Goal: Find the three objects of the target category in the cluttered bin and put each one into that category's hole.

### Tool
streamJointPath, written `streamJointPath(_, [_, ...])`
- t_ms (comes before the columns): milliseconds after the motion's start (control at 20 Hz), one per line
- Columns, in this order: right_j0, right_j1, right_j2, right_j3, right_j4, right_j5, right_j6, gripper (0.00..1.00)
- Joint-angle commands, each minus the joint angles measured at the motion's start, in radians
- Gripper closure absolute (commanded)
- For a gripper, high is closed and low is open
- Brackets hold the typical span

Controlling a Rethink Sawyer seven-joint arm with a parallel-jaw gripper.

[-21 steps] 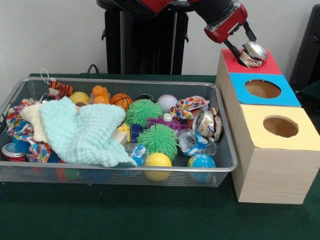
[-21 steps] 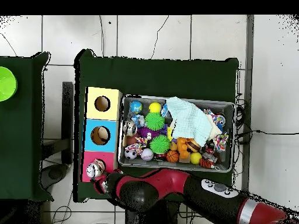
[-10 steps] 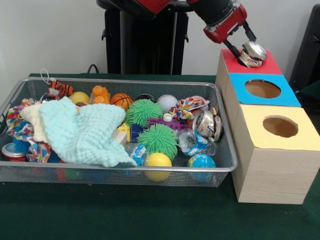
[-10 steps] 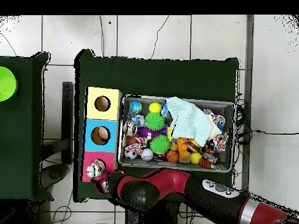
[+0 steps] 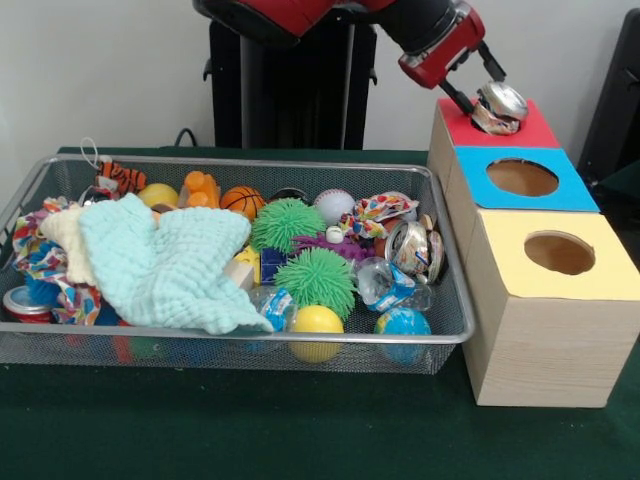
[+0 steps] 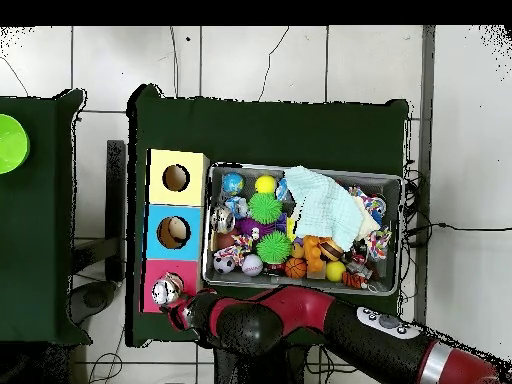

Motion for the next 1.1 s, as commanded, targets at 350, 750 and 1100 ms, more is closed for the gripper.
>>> streamJointPath(350, [-0.196,0.103,0.111,-0.35,0.046,0.417,-0.23,0.0])
streamJointPath(750, [-0.243,0.15,0.158,-0.399,0.07,0.601,-0.263,0.0])
streamJointPath(1100, [-0.216,0.124,0.198,-0.352,0.003,0.517,-0.183,0.0])
